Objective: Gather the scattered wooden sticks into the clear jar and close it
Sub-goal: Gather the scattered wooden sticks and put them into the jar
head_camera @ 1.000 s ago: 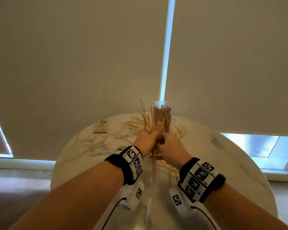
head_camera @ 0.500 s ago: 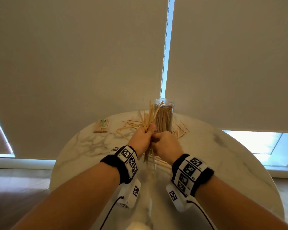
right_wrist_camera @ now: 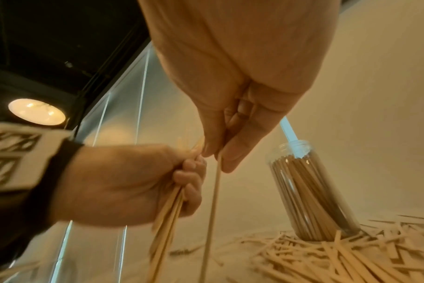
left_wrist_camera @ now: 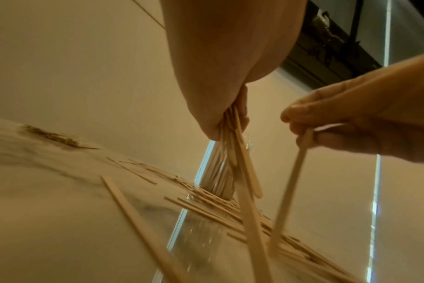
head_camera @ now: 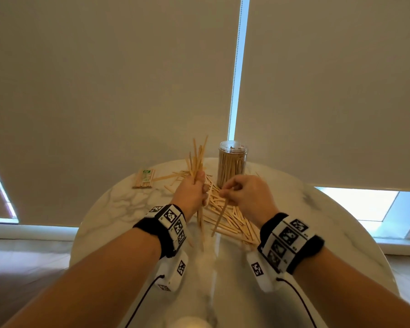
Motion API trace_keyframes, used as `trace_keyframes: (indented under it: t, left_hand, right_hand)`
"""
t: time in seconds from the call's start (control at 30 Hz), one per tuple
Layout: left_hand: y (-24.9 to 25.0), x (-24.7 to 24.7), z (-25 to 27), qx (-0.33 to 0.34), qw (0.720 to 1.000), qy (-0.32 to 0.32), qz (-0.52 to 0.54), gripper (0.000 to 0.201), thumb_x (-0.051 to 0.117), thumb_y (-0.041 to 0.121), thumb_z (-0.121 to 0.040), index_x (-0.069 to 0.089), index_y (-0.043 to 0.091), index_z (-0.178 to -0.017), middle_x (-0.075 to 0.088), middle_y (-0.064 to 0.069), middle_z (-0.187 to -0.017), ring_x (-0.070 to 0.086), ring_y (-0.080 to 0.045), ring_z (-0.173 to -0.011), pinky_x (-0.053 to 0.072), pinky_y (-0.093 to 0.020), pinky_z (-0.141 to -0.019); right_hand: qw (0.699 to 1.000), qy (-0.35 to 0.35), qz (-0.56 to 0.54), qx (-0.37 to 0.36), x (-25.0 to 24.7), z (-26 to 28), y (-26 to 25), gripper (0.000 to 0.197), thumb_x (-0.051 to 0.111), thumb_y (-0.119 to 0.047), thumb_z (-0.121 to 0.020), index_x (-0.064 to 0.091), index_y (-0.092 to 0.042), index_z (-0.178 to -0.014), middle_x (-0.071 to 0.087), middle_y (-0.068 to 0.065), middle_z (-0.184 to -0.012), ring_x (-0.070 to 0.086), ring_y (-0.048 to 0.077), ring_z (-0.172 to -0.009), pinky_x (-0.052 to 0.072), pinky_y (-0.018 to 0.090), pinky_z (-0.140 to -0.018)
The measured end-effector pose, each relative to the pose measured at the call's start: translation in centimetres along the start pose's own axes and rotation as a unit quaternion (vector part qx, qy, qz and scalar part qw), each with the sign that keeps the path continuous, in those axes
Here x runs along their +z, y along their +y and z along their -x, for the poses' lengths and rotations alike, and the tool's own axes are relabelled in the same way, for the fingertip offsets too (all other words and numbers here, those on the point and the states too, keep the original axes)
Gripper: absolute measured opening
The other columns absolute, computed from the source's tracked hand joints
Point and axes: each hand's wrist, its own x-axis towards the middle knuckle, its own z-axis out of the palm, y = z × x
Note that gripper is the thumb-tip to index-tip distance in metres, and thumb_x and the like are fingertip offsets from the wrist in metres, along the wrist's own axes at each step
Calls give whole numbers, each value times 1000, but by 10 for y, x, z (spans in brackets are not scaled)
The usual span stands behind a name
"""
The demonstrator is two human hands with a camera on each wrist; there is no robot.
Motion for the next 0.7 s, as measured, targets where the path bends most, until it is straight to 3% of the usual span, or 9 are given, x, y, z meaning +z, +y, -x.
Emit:
trace_keyframes:
  t: [0.1, 0.13, 0.23, 0.33, 0.4, 0.47, 0.53, 0.6, 0.7]
  left_hand:
    - [4, 14, 15, -15, 998, -66, 0, 28, 40, 39, -105, 56, 20, -117, 70, -8, -88, 69, -22, -75, 56, -36, -67]
    - [6, 21, 21, -12, 996, -84, -1, 30, 39, 39, -105, 56, 20, -121, 70, -8, -86, 69, -23, -73, 56, -37, -68]
    - [9, 34, 30, 4, 998, -69, 3, 31, 38, 42, -105, 55, 18, -115, 53, 2, -66, 50, -10, -51, 48, -31, -52]
    - [16, 36, 35, 3, 999, -42, 15, 30, 39, 46, -104, 51, 19, -98, 46, 6, -63, 39, -6, -45, 35, -24, -42]
    - [24, 37, 39, -4, 997, -66, 28, 35, 40, 51, -102, 51, 19, -92, 45, 6, -60, 36, -7, -44, 32, -23, -40]
    - [32, 39, 44, -36, 990, -119, 72, 43, 43, 57, -99, 51, 19, -83, 39, 6, -58, 30, -8, -42, 28, -20, -37]
    - [41, 39, 48, -86, 975, -165, 123, 47, 43, 62, -96, 47, 21, -74, 30, 5, -57, 22, -8, -41, 21, -17, -36]
    - [49, 35, 49, -130, 954, -210, 169, 50, 41, 64, -96, 45, 22, -70, 25, 6, -55, 19, -6, -39, 17, -16, -36]
    - [55, 25, 47, -167, 924, -270, 213, 50, 40, 61, -98, 45, 20, -69, 24, 8, -51, 20, -4, -35, 17, -14, -34]
  right_hand:
    - [999, 35, -34, -17, -7, -13, -6, 7, 76, -19, -87, 71, -20, -83, 72, -1, -75, 71, 9, -68, 60, 24, -65]
    - [998, 46, -29, -19, -7, -16, -9, 7, 76, -20, -87, 70, -19, -83, 72, -1, -75, 71, 9, -66, 59, 23, -63]
    - [991, 51, -119, 20, -7, -23, -16, 4, 68, -18, -94, 69, -15, -91, 72, 3, -79, 71, 13, -67, 61, 27, -66]
    - [975, 49, -205, 74, -16, -27, -16, 16, 48, -13, -104, 64, -13, -104, 71, 7, -93, 73, 19, -70, 63, 35, -71]
    - [982, -7, -177, 70, -21, -29, -10, 27, 44, 2, -99, 62, -14, -112, 69, 13, -105, 71, 24, -75, 62, 39, -73]
    - [978, -124, -165, 33, -22, -28, -8, 45, 46, 14, -92, 60, -14, -124, 65, 22, -110, 63, 30, -84, 55, 43, -80]
    - [961, -216, -171, -9, -27, -27, -8, 57, 49, 16, -90, 58, -19, -133, 65, 20, -119, 64, 27, -100, 52, 40, -90]
    - [938, -277, -207, -19, -35, -28, -9, 55, 54, 10, -91, 59, -24, -134, 65, 8, -129, 62, 20, -119, 49, 38, -103]
    - [914, -328, -239, 0, -43, -28, -8, 42, 57, 5, -92, 65, -16, -128, 70, 7, -122, 63, 23, -119, 48, 41, -105]
